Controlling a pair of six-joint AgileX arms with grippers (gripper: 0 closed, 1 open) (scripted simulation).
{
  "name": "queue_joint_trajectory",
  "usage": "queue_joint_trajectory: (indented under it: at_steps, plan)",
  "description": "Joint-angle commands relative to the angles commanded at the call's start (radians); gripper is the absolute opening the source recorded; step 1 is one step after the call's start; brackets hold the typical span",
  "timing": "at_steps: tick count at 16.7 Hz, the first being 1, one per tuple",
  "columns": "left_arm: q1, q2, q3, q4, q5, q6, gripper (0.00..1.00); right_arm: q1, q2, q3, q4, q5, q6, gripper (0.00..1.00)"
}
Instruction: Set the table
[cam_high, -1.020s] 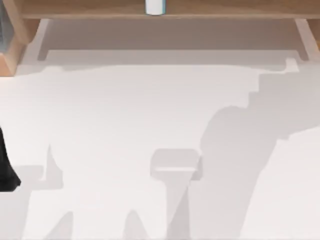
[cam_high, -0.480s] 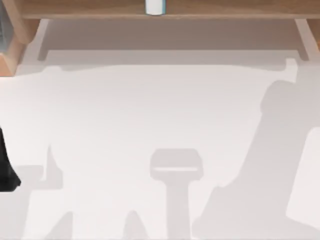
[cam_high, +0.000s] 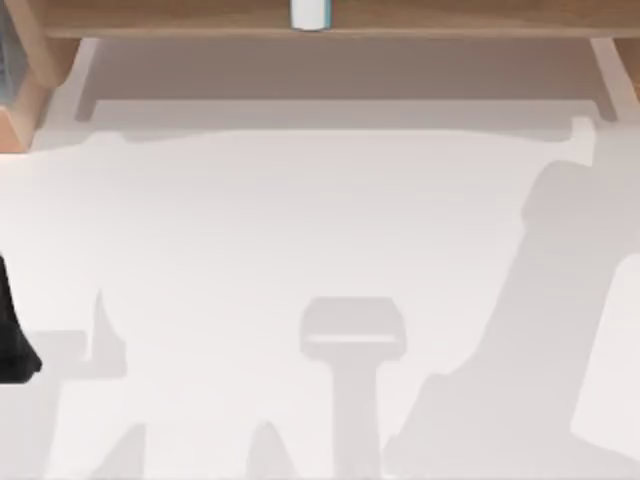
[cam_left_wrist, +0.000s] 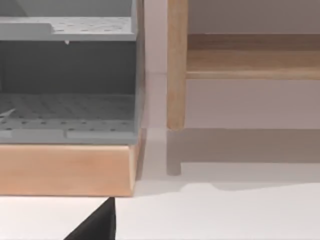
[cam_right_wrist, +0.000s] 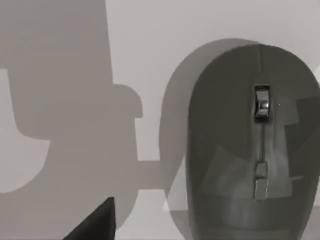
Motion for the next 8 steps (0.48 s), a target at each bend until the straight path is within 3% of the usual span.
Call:
queue_joint_trajectory:
  at_steps: [8]
  plan:
    - [0.0,0.0,0.0,0.0,0.0,0.0,1.0,0.002,-0.008,-0.06,0.054,0.001,0.001,1.0]
